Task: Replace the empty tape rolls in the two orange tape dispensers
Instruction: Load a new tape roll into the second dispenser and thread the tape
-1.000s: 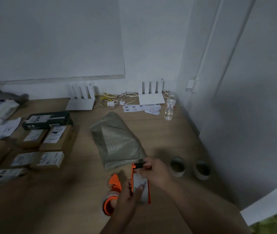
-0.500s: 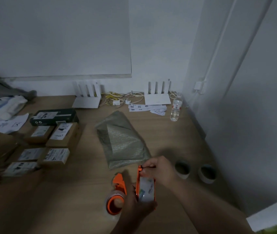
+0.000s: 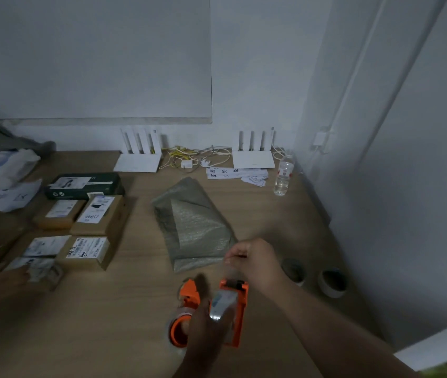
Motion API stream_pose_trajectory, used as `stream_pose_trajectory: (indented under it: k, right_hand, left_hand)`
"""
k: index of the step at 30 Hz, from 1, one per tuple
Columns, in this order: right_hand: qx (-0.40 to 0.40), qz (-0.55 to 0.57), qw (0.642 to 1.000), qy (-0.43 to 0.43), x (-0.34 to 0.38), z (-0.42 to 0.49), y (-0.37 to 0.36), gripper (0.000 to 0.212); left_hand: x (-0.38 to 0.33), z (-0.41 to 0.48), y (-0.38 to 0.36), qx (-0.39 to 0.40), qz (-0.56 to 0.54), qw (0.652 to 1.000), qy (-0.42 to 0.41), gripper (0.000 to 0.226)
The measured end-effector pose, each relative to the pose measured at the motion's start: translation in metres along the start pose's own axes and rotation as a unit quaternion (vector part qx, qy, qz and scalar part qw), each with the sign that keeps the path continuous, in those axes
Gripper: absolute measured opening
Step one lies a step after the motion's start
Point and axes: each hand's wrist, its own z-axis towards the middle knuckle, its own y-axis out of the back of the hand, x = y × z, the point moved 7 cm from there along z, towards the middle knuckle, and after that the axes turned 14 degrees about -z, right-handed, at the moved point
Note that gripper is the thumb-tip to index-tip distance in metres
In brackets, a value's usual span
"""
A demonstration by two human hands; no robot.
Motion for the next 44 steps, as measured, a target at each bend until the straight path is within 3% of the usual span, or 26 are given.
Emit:
stream_pose_trajectory:
  k: [3, 5, 8, 11, 16, 23, 30, 38, 44]
  right_hand:
    - [-0.020, -0.019, 1.000, 0.010, 0.009, 0.001, 0.002, 0.003]
    - [-0.034, -0.013, 0.999, 0.003, 0.007, 0.001, 0.002, 0.003]
    - [-0.047, -0.003, 0.999, -0.015, -0.001, 0.004, 0.004, 0.005]
    - [-0.041, -0.006, 0.999, -0.020, -0.003, 0.003, 0.002, 0.005]
    - [-0.070, 0.015, 0.997, -0.027, -0.006, 0.005, 0.012, 0.005]
    - [-0.087, 0.040, 0.994, -0.044, -0.010, 0.016, 0.028, 0.004]
    - [-0.079, 0.030, 0.994, -0.064, -0.010, 0.039, 0.048, 0.004]
    - [-0.077, -0.023, 0.996, -0.039, 0.003, 0.071, 0.068, 0.006]
    - [-0.059, -0.014, 0.997, -0.041, 0.013, 0.084, 0.073, 0.008]
  left_hand:
    - [-0.001, 0.001, 0.008, -0.035, 0.026, 0.999, 0.001, 0.023]
    - [0.002, -0.001, 0.007, -0.018, 0.040, 0.999, 0.005, 0.021]
    - [0.011, -0.006, 0.000, 0.033, 0.001, 0.999, 0.029, 0.044]
    - [0.019, -0.007, 0.002, 0.025, -0.006, 0.999, 0.031, 0.065]
    - [0.006, -0.007, 0.003, 0.003, 0.029, 0.999, 0.015, 0.047]
    - [0.008, -0.002, 0.003, -0.034, -0.001, 0.999, 0.006, 0.090]
    - [-0.021, -0.017, -0.002, -0.071, -0.049, 0.996, -0.019, 0.022]
    - [-0.062, -0.027, -0.003, -0.043, -0.146, 0.984, -0.088, 0.007]
    - [-0.086, -0.032, 0.000, -0.043, -0.157, 0.976, -0.145, 0.020]
